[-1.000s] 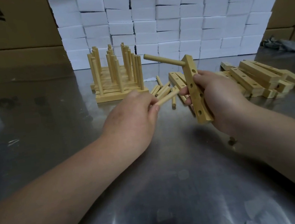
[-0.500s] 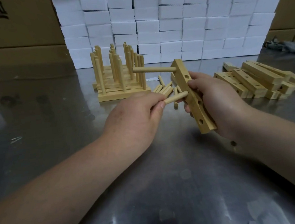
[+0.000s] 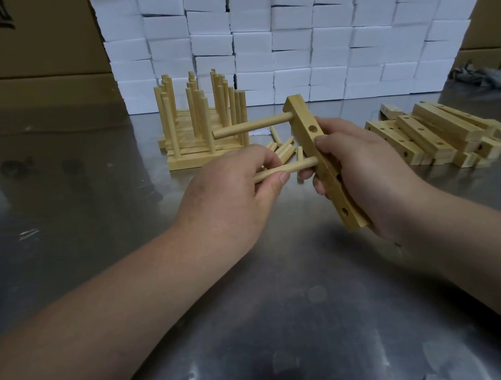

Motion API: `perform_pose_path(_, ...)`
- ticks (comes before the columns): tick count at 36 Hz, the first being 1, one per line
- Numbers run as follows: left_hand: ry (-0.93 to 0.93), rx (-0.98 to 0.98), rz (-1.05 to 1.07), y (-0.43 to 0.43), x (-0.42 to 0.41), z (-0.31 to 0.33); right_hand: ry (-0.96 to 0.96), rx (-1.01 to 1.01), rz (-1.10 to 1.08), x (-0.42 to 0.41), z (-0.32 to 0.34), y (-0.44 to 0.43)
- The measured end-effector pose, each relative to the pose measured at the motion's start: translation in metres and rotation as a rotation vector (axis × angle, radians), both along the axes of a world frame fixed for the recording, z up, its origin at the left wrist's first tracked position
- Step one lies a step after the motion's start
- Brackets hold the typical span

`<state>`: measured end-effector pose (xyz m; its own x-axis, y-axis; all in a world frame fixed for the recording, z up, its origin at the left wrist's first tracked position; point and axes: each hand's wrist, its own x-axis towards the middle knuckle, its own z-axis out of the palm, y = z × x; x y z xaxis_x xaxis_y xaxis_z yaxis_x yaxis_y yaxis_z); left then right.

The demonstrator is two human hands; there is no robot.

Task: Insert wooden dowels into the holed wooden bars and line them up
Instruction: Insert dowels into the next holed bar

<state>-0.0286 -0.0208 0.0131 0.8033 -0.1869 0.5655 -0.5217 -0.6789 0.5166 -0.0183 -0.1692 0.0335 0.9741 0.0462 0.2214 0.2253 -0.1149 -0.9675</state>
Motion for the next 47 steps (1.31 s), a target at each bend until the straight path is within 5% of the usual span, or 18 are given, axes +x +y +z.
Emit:
perform_pose_path(26,0.291,-0.335,0.036,-0.004,0.021,-0.007,-0.042,-0.014,-0.119,0.012,-0.008,-0.005)
perform_pose_path(33,0.362,-0.154,0.112,0.0,0.026,-0.014,0.051,-0.067,-0.483,0.037,-0.001,-0.032)
perform_pose_path(40,0.371,0.164,-0.081,-0.003,0.02,-0.015,0.13,-0.226,-0.439,0.044,-0.012,-0.031)
perform_pose_path(47,0.371,0.349,-0.157,-0.004,0.018,-0.015,0.23,0.096,-0.329,0.033,-0.001,-0.018)
